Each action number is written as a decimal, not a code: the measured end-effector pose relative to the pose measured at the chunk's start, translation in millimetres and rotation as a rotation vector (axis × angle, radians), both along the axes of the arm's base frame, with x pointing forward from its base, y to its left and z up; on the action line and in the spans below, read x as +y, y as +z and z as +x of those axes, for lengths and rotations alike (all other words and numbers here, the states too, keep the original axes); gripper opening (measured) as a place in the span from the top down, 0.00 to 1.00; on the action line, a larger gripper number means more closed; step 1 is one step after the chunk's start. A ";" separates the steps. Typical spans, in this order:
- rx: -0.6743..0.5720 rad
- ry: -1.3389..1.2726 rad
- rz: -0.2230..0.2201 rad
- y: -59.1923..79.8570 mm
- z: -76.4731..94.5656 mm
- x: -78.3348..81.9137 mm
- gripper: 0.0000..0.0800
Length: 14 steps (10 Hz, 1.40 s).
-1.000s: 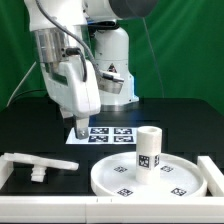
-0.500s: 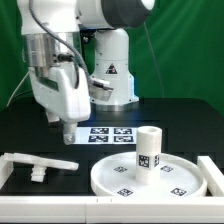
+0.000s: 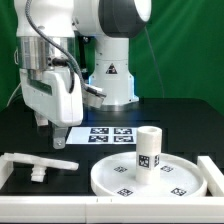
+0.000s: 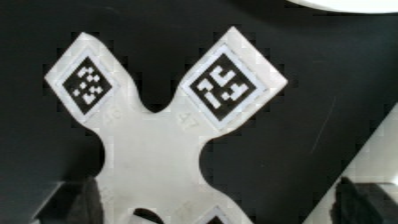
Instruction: Assemble round table
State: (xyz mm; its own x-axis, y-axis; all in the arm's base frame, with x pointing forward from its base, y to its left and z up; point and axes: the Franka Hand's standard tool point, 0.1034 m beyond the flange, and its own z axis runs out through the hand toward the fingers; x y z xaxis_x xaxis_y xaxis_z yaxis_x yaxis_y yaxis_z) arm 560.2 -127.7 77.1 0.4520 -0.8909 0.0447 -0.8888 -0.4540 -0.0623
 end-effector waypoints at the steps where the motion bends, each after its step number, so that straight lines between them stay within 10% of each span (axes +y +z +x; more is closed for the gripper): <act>1: -0.001 0.000 -0.004 -0.9 -0.1 -0.8 0.19; 7: -0.129 -0.004 -0.134 -6.9 6.2 10.2 0.19; 12: -0.258 0.097 -0.324 -2.2 -17.4 -31.7 0.19; 14: -0.259 0.094 -0.319 -3.6 -17.5 -31.7 0.19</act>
Offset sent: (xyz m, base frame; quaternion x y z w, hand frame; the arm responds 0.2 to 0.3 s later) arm -0.0098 0.0051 0.0099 0.0186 0.1042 0.0275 0.9940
